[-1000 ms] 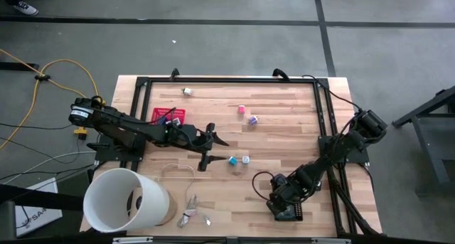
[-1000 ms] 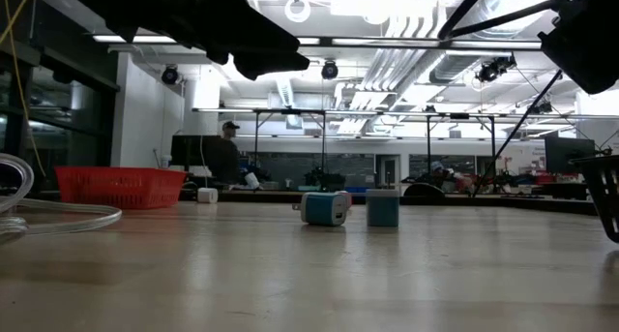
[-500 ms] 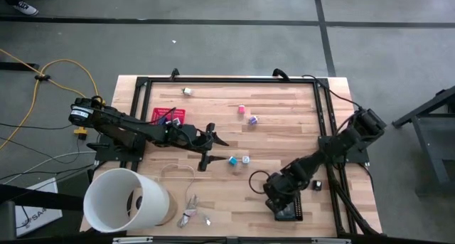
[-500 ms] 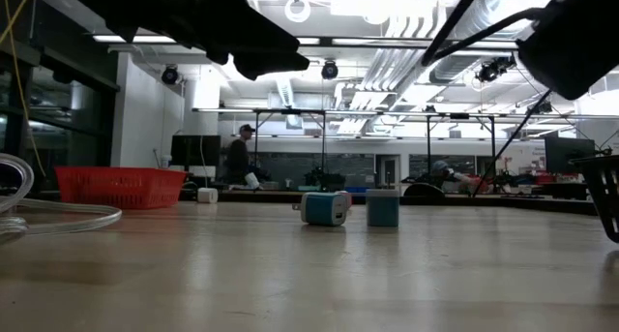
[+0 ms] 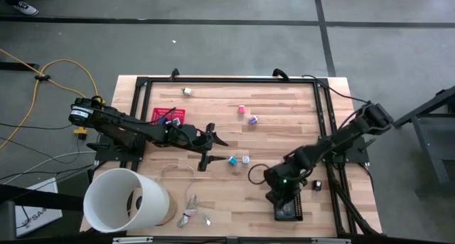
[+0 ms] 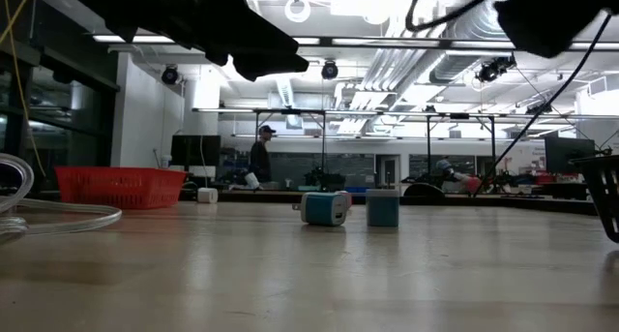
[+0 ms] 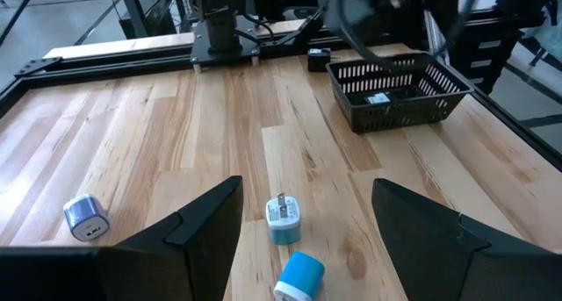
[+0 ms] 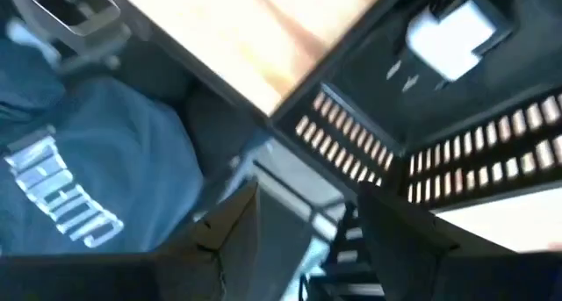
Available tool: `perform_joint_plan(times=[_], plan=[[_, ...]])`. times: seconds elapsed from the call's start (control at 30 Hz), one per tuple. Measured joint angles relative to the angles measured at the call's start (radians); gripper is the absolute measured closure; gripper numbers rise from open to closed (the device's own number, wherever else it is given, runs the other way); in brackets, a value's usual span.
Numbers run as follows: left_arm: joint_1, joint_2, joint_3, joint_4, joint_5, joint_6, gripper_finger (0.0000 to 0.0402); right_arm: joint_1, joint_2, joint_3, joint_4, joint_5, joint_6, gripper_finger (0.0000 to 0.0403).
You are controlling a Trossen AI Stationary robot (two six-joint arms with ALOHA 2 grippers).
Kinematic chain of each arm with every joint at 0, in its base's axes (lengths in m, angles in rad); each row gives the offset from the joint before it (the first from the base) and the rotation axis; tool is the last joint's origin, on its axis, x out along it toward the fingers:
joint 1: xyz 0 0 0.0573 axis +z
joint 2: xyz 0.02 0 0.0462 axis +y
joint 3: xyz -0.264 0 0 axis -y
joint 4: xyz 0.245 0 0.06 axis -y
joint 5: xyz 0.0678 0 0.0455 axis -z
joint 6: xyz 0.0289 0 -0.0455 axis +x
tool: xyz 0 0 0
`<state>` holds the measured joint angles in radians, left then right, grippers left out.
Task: Pick & Place Office items
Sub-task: Put the white charger adapter into the black bin
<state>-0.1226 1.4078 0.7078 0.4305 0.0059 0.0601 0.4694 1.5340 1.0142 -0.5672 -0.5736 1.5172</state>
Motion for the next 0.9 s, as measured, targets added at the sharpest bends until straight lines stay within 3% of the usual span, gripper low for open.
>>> perform_joint_plan(times=[0.2, 0.53, 0.73, 0.9], plan=[[0.000, 0.000, 0.000, -0.005, 0.000, 0.000, 0.0156, -0.053, -0.093, 0.000, -0.045, 0.116, -0.118, 0.0227], [0.000, 0.000, 0.000, -0.004, 0.000, 0.000, 0.0156, -0.236, -0.194, 0.000, -0.216, 0.408, -0.566, 0.0227], [0.000, 0.000, 0.000, -0.004, 0.000, 0.000, 0.0156, -0.340, -0.219, 0.000, -0.162, 0.585, -0.830, 0.0227], [0.000, 0.000, 0.000, -0.004, 0.000, -0.005, 0.0156, -0.400, -0.219, 0.000, -0.044, 0.660, -1.049, 0.0227]])
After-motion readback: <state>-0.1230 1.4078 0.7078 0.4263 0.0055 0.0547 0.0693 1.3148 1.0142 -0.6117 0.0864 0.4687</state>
